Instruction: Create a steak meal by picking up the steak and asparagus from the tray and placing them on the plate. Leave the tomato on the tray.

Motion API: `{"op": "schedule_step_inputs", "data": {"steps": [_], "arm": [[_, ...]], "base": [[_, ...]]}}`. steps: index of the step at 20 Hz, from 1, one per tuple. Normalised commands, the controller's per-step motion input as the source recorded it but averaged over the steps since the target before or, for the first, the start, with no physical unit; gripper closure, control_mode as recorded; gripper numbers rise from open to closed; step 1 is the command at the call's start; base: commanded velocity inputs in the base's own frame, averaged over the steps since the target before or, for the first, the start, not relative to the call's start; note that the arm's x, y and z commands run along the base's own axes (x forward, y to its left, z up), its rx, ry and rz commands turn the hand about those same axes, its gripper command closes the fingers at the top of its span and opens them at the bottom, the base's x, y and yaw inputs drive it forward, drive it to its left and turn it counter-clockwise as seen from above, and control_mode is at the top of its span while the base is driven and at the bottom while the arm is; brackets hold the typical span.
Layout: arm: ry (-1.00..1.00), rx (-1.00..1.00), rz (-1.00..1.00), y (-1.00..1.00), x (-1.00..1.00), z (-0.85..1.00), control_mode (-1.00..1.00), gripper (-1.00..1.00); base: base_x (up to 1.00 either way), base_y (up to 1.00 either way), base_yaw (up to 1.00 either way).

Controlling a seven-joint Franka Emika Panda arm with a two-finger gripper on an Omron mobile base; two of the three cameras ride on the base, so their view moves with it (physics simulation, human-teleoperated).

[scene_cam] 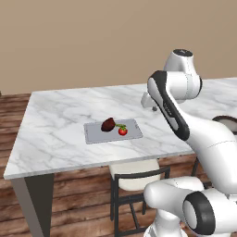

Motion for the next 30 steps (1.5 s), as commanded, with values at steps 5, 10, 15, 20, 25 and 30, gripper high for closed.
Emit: {"op": "schedule_step_inputs", "data": {"steps": [5,10,15,20,25,30], "arm": [[0.0,0.0,0.0,-0.04,-0.49,-0.05,-1.0,-1.0],[0.0,0.0,0.0,0.0,-0.58,-0.22,-1.0,-1.0],[0.0,0.0,0.0,0.06,-0.13,-0.19,-1.0,-1.0],[0.0,0.0,0.0,0.0,0.0,-0.04,-1.0,-1.0],[0.01,0.0,0.0,0.0,0.0,-0.02,-1.0,-1.0],[0.01,0.0,0.0,0.0,-0.01,0.0,1.0,-1.0]], "base": [[0.0,0.0,0.0],[0.0,0.0,0.0],[0.0,0.0,0.0],[0.0,0.0,0.0],[0.0,0.0,0.0],[-0.03,0.0,0.0]]}}
